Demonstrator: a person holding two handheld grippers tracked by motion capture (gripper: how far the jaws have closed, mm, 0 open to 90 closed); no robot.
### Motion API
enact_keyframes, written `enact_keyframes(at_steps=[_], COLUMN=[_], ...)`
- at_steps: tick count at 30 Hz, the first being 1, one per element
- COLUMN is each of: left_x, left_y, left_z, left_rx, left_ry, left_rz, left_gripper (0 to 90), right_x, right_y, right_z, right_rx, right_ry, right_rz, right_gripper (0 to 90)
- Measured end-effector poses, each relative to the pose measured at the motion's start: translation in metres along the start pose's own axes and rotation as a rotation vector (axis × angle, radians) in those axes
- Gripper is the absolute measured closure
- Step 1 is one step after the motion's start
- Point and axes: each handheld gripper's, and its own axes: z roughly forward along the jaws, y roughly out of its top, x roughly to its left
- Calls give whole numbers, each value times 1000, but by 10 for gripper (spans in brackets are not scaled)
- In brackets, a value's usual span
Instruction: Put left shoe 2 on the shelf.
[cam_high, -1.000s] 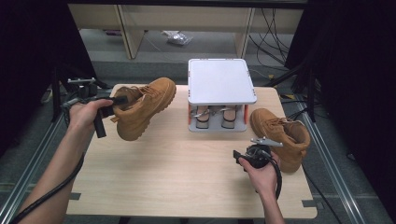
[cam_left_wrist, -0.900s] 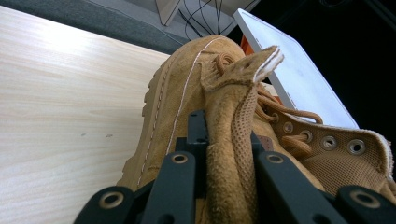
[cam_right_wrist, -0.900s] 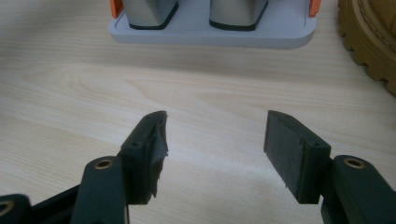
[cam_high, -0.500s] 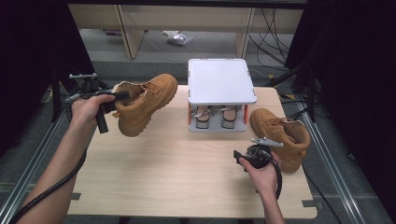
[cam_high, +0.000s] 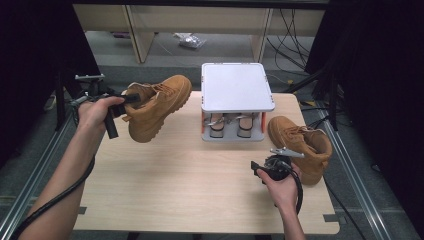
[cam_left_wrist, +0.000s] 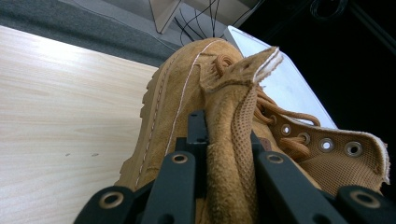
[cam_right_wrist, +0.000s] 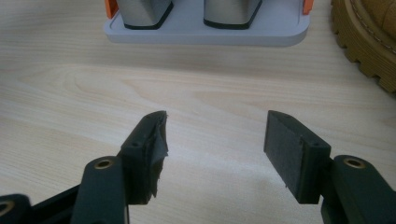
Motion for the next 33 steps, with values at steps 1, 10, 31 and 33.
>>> enact_keyframes(at_steps=[1,10,31,33], left_x=[0,-5,-25,-26], left_y=[1,8,28,30], left_z=[0,3,12,13], left_rx=[-2,-18,-40,-41], left_ry=[-1,-12,-31,-34], left_rz=[1,1,-7,-11], left_gripper=[813,813,813,813], right_x=[0,0,-1,-2], right_y=[0,0,-1,-2], right_z=[0,0,-1,1], right_rx=[0,5,11,3], right_ry=[0,-6,-8,5], right_rz=[-1,2,-1,4], right_gripper=[401,401,400,401])
